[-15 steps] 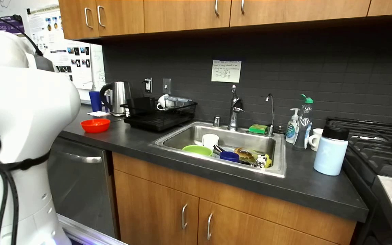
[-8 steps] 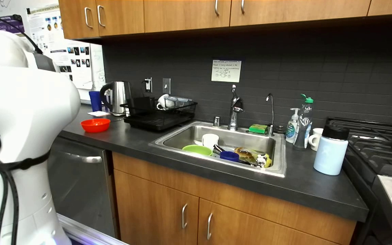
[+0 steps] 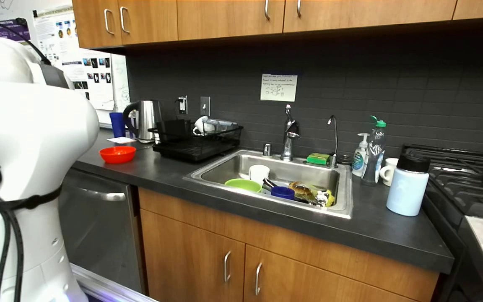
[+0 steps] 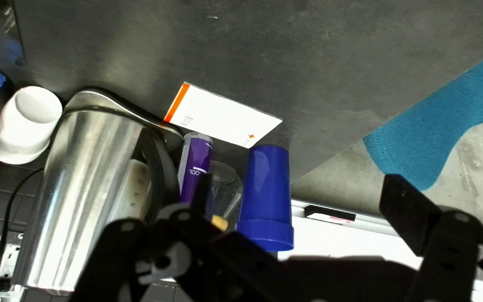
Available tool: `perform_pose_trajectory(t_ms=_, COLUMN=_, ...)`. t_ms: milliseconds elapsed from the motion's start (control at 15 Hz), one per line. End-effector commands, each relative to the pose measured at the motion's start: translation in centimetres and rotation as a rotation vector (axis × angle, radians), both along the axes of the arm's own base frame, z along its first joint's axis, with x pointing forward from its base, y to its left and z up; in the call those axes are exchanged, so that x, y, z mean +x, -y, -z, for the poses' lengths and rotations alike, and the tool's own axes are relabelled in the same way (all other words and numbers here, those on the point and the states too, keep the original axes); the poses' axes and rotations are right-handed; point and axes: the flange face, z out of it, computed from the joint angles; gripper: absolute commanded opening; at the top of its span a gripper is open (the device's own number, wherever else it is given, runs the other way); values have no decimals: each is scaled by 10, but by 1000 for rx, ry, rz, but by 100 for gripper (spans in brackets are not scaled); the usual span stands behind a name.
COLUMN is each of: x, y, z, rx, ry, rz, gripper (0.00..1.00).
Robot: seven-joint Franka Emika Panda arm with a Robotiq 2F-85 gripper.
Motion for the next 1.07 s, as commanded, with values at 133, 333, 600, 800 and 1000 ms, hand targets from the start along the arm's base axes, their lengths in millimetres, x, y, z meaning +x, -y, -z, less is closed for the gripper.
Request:
perform_pose_trajectory(t_ms=133, x=0, y=-1, z=-10, rx=29, ry=87, rz=34, gripper=100)
perform_pose_trajectory(t_ms=333, x=2, y=-2, z=-12, rx=32, ry=118, rz=34, gripper=100)
perform_pose_trajectory(t_ms=600, x=16, y=11, z=-58, rx=81, ry=41, rz=-149, gripper=100)
perform_pose_trajectory(t_ms=800, x=3, y=-3, z=-31, rx=83, ry=41, rz=-149, gripper=100)
perform_pose_trajectory(t_ms=1000, x=13, y=6, z=-49, rx=96, ry=35, rz=-169, gripper=100)
